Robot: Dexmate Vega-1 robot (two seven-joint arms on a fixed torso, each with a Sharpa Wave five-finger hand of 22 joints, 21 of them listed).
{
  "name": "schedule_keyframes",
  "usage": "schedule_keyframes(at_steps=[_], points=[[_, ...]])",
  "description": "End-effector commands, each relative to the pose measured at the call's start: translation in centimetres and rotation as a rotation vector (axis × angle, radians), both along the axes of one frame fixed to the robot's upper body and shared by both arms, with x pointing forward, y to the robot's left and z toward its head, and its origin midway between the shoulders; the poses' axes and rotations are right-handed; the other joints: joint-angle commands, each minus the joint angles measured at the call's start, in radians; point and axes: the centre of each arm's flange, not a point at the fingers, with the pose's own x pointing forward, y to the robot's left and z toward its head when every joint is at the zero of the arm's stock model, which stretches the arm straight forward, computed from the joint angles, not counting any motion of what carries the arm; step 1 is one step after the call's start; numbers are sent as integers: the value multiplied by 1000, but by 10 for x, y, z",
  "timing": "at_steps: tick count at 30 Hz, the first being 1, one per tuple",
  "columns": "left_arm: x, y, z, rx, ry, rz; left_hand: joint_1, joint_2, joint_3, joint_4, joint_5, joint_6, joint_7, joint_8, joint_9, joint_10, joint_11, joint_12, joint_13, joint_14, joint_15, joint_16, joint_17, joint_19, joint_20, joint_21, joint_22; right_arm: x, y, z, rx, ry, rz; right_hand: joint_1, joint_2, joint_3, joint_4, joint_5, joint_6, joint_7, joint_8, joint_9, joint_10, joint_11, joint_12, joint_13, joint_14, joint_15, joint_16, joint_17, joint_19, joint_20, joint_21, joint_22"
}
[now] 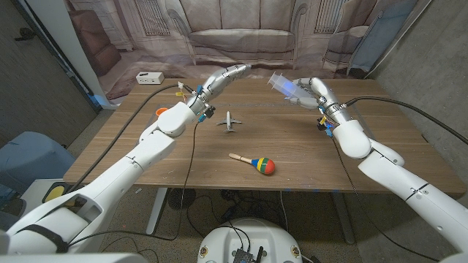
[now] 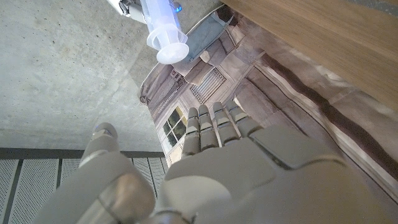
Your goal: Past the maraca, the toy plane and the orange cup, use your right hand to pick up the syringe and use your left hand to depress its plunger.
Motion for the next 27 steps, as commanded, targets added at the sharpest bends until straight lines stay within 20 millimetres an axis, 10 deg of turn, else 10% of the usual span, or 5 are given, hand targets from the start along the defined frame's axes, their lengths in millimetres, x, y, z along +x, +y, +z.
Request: schedule_keyframes(at_steps=[1,27], points=[[-2,16,-1,-53,9,32,12,2,-2,0,1,6,3,5,2,3,5,4,2,1,6,-1,4,5,-1,1,3,-2,-1,-1,-2,-1,-11,-18,169,94,85,4,102,-91,4,5,33,-12,3,5,80,-114,0,5,-9,-8,11,2],[-3,52,-16,-178,83,60,12,3,-4,1,0,13,7,6,3,10,7,7,3,4,9,-1,4,6,-1,1,3,-9,-4,2,-9,-7,-45,-21,169,95,83,3,101,-92,3,5,36,-15,-1,4,79,-111,-3,7,-15,-8,26,1]])
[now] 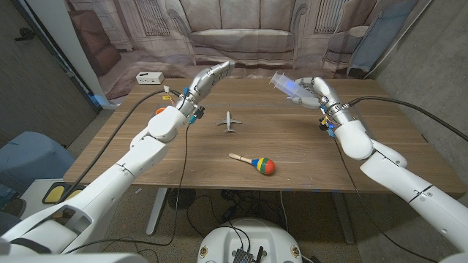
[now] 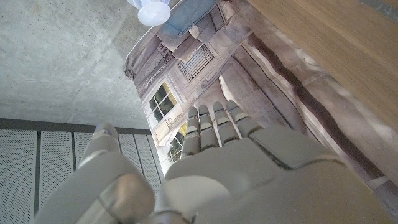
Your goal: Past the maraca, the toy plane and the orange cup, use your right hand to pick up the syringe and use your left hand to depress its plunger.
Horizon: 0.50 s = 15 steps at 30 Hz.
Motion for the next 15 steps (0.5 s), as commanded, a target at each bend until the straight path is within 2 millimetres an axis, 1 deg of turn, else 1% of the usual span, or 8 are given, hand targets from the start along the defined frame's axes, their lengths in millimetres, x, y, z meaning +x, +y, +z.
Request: schedule_keyframes(at_steps=[1,15], points=[[1,14,-9,-44,42,14,12,3,-4,1,0,7,2,6,3,6,4,7,3,0,6,-1,4,5,-1,1,3,-3,-1,1,-9,3,-18,-21,169,95,83,3,102,-91,2,5,36,-14,2,4,79,-111,-2,2,-8,-12,9,1],[4,12,-15,-45,73,1,11,4,-5,2,0,7,0,5,3,6,3,7,3,1,5,-1,4,6,0,1,4,-6,-8,6,-35,11,-56,-22,169,95,82,3,104,-90,3,5,33,-11,0,5,80,-112,-2,4,-10,-12,16,1]])
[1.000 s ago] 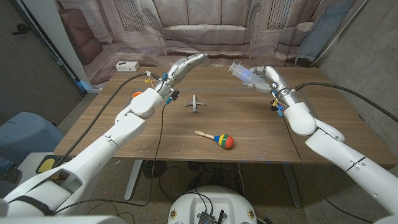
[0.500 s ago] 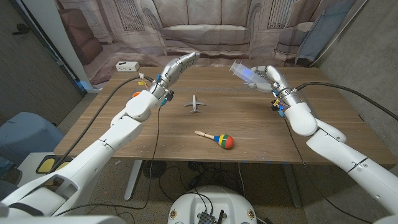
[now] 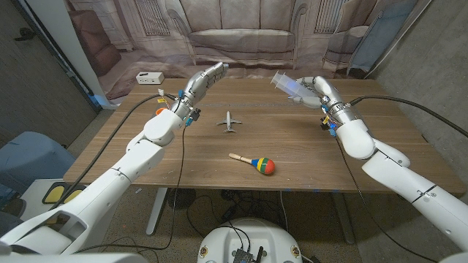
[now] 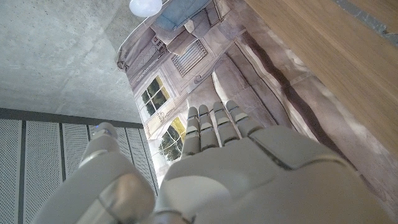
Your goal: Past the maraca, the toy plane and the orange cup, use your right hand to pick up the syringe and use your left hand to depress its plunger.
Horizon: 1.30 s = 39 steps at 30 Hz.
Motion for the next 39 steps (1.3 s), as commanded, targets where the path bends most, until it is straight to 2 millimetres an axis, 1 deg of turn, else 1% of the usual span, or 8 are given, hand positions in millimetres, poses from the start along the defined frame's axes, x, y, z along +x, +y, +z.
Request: schedule_keyframes(at_steps=[1,9,22,26,27,31,36,39], points=[[2,0,-6,-4,30,-7,11,4,-1,-2,0,6,1,5,3,6,0,7,3,1,6,-1,4,5,1,1,4,-1,-5,3,-19,9,-29,-23,168,90,87,6,101,-93,3,5,34,-10,1,6,81,-112,1,4,-2,-13,5,0],[1,-1,-7,-3,32,-4,10,5,-2,-1,-1,8,2,5,3,8,2,7,3,2,7,0,4,6,3,1,4,4,-11,8,-50,15,-89,-24,168,91,87,6,103,-93,3,5,36,-9,1,6,78,-111,-1,4,-4,-12,8,0],[0,0,-9,-11,31,4,10,6,-3,0,-1,7,1,5,3,8,0,7,3,3,9,0,4,6,5,1,4,19,-18,10,-92,65,-152,-25,167,91,85,6,102,-94,2,5,35,-10,1,8,75,-111,-3,5,-11,-11,12,0],[-1,-1,-10,-11,34,5,10,6,-3,0,-1,7,2,4,3,8,-1,7,3,2,8,0,4,5,5,1,4,25,-20,7,-90,80,-160,-25,166,91,85,6,103,-93,2,5,35,-13,0,8,73,-110,-4,5,-11,-10,15,-1],[-1,-1,-10,-11,34,5,10,6,-3,0,-1,8,3,5,3,9,-1,8,3,2,8,0,4,5,6,0,4,27,-21,7,-88,83,-162,-25,167,91,85,5,102,-94,2,5,36,-7,0,7,73,-108,-4,6,-12,-11,15,-1],[-1,-1,-11,-11,35,6,10,7,-3,0,-1,8,3,5,3,8,0,7,3,2,8,-1,4,5,6,1,4,34,-24,4,-78,96,-173,-25,168,92,84,6,103,-94,2,5,35,-6,-1,8,72,-111,-5,6,-13,-10,17,-1],[-2,-2,-11,-20,31,13,10,7,-3,0,-1,8,3,4,3,8,-1,7,3,1,8,-1,4,4,6,0,4,46,-28,-2,-55,151,-167,-25,167,93,83,5,104,-95,2,5,36,-8,-1,7,73,-111,-4,7,-15,-9,20,-1],[-4,-2,-12,-29,27,20,10,8,-3,0,-1,12,4,6,3,14,2,10,3,5,4,0,4,15,-18,4,4,54,-30,-7,-40,178,-163,-25,168,93,83,5,104,-95,2,5,35,-9,-2,8,72,-110,-4,8,-15,-9,21,-1]])
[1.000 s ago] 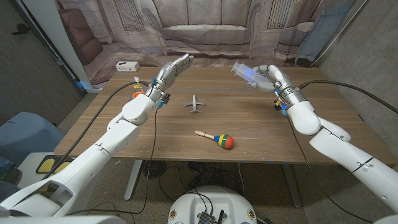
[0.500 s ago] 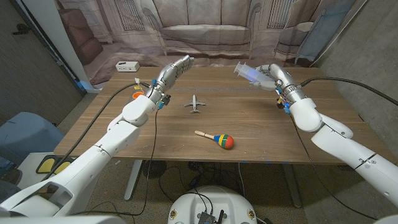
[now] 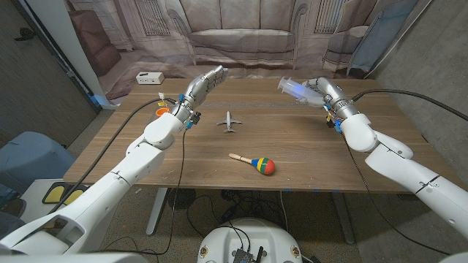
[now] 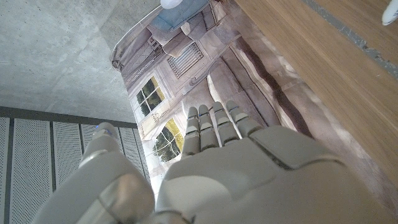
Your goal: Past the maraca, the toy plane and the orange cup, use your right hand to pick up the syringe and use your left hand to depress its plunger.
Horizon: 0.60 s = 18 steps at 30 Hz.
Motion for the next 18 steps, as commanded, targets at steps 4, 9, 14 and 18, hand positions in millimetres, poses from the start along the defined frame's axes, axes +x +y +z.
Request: schedule_keyframes(at_steps=[4,9,14,18], points=[[-4,0,-2,-18,-10,21,10,8,-4,0,-2,18,7,8,3,18,4,11,3,9,2,2,4,19,-24,5,4,30,-9,-16,42,88,-29,-26,168,93,83,6,102,-91,6,5,34,-9,5,2,71,-108,1,4,-9,-13,9,-1],[-7,1,-3,-18,-9,25,10,8,-4,0,-2,20,4,8,3,18,3,11,3,10,1,1,4,17,-21,4,3,37,-9,-23,14,86,-69,-27,168,92,83,6,103,-91,6,5,35,-7,4,2,72,-108,2,5,-9,-14,11,-1],[-10,1,-5,-20,-10,27,10,7,-5,0,-2,19,4,7,3,18,2,10,3,9,2,1,4,15,-16,3,3,45,-9,-31,-17,96,-104,-27,168,93,82,6,102,-91,6,4,33,-11,3,1,70,-106,0,6,-11,-14,13,-1],[-12,0,-5,-19,-12,29,10,7,-6,0,-2,19,3,7,3,18,4,10,3,9,2,1,4,14,-14,2,3,51,-10,-37,-35,109,-126,-26,168,94,80,6,102,-90,6,4,34,-10,3,1,70,-109,0,6,-13,-13,14,-1]])
